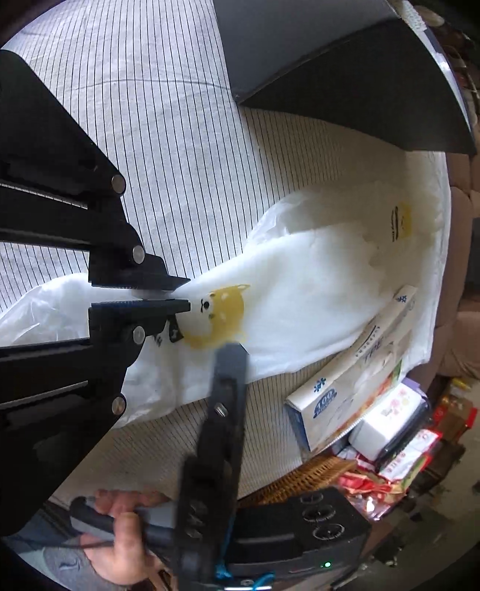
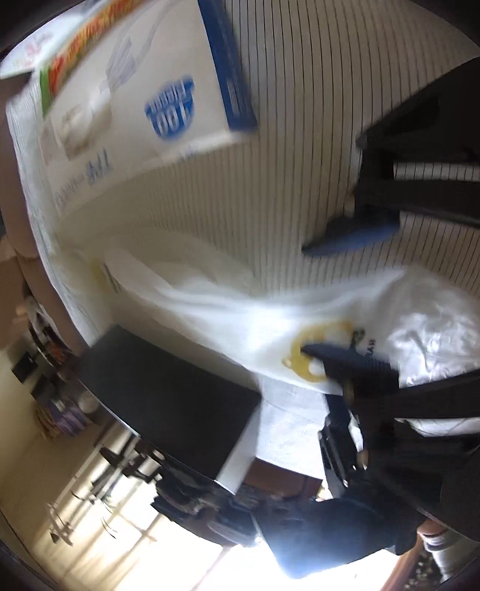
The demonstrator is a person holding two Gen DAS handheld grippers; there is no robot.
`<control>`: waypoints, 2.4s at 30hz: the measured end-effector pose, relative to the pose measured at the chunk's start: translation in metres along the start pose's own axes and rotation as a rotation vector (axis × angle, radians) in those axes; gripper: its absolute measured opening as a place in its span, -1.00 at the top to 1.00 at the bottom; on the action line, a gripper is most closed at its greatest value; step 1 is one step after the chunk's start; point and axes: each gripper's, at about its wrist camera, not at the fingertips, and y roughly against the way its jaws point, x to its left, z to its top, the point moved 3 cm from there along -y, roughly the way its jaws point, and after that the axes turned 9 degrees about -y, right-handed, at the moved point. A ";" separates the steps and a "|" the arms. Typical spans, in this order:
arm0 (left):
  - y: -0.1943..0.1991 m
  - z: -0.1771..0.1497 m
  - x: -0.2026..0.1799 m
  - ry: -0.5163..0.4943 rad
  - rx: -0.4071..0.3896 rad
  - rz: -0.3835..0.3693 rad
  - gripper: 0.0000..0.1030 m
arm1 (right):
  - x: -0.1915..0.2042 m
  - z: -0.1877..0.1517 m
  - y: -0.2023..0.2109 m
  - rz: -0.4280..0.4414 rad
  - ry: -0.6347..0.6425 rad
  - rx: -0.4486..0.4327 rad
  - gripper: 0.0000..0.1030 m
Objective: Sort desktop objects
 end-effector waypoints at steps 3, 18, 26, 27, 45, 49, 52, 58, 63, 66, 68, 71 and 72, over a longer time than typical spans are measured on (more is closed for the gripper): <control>0.011 0.006 -0.008 -0.023 -0.012 -0.036 0.95 | 0.016 -0.006 0.000 0.025 0.059 0.013 0.62; 0.278 0.089 -0.011 -0.176 -0.344 -0.127 0.95 | 0.170 0.039 0.181 0.460 0.164 -0.255 0.63; 0.356 0.142 0.031 -0.270 -0.334 0.040 0.95 | 0.279 0.092 0.187 0.578 0.211 -0.247 0.63; 0.357 0.149 0.043 -0.263 -0.323 0.049 0.95 | 0.287 0.101 0.179 0.588 0.200 -0.237 0.63; 0.243 0.139 0.318 0.033 -0.047 0.159 0.92 | 0.369 0.193 -0.105 0.488 0.098 -0.027 0.63; 0.179 0.058 0.340 0.057 0.191 0.240 0.85 | 0.297 0.134 -0.204 0.105 -0.007 0.267 0.63; 0.175 0.037 0.333 0.027 0.214 0.258 0.83 | 0.281 0.117 -0.206 0.024 0.063 0.285 0.60; 0.211 0.072 0.317 0.012 0.052 0.275 0.35 | 0.286 0.126 -0.158 0.003 0.157 0.187 0.06; 0.158 0.087 0.320 -0.067 0.194 0.328 0.32 | 0.281 0.127 -0.106 0.047 0.159 0.094 -0.13; 0.113 0.068 0.334 -0.080 0.372 0.439 0.29 | 0.277 0.122 -0.080 0.036 0.175 0.070 -0.17; 0.117 0.068 0.335 -0.058 0.341 0.440 0.30 | 0.275 0.119 -0.063 0.016 0.204 0.053 -0.17; 0.148 0.078 0.322 -0.055 0.229 0.456 0.02 | 0.264 0.122 -0.035 -0.030 0.251 0.012 -0.29; 0.164 0.083 0.311 -0.057 0.171 0.453 -0.10 | 0.259 0.123 -0.026 -0.047 0.260 -0.007 -0.36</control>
